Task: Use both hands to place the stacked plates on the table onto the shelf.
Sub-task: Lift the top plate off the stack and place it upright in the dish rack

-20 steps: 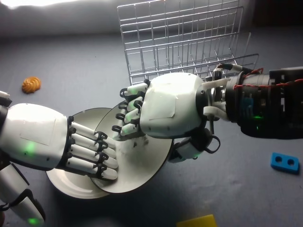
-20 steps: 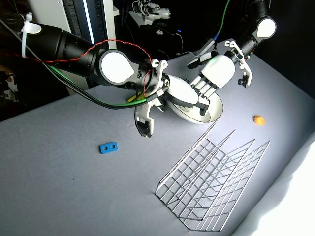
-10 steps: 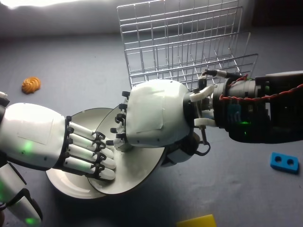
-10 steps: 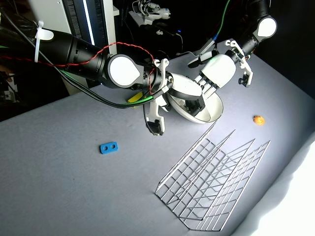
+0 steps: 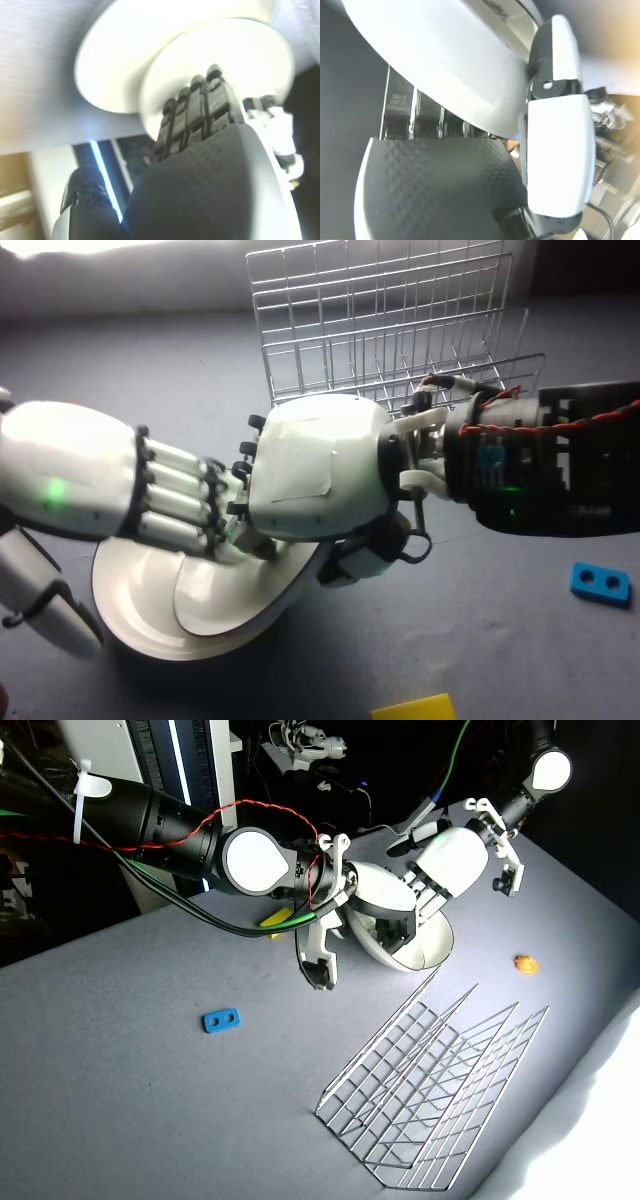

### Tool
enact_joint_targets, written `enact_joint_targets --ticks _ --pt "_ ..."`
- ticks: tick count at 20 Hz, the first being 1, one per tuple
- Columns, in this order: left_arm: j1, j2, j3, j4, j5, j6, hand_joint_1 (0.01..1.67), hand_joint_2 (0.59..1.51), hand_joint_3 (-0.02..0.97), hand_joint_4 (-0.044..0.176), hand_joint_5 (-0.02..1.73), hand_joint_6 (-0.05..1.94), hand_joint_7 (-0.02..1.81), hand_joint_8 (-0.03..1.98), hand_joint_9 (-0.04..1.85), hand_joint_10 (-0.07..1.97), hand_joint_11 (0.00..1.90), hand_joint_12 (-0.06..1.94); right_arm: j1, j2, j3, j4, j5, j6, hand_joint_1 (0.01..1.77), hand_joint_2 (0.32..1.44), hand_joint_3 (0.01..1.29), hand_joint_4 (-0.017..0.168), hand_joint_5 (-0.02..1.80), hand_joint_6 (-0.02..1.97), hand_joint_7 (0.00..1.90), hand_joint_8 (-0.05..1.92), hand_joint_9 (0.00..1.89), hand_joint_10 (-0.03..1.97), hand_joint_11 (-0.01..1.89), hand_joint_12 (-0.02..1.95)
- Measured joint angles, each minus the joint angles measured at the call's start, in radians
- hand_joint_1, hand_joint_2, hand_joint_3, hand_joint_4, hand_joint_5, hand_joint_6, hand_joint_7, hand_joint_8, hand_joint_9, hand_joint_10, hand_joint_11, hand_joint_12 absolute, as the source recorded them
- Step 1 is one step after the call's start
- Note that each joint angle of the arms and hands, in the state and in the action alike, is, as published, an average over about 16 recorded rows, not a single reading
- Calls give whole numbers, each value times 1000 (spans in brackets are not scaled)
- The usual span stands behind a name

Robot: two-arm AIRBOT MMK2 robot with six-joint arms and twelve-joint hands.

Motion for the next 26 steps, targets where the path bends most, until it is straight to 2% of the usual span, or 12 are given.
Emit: enact_joint_targets --ticks 5,9,15,20,26 --pt "-41 6 63 -9 -12 -13 12 1100 21 4 24 18 19 -1 21 7 12 12 40 32 -41 62 -26 5 1151 980 14 -3 805 727 889 915 975 896 797 1338" --pt "-69 9 123 -11 -20 -33 12 1103 21 4 24 18 18 -1 20 7 12 12 82 68 -83 114 -47 6 1231 986 14 -1 856 827 934 935 973 1038 779 1342" --pt "-103 10 208 -8 -32 -69 12 1106 22 3 25 18 19 -2 20 8 12 11 157 135 -129 187 -59 44 1313 995 14 3 925 911 974 929 954 1134 754 1358" --pt "-121 10 257 -7 -39 -90 12 1107 22 5 27 18 18 -1 20 8 12 11 216 195 -140 214 -33 167 1337 997 14 1 950 945 983 939 953 1154 751 1368" --pt "-126 10 290 -4 -42 -100 12 1103 21 6 28 18 17 -1 20 7 12 10 277 247 -98 247 0 367 1335 997 14 2 943 971 978 963 953 1141 752 1380"
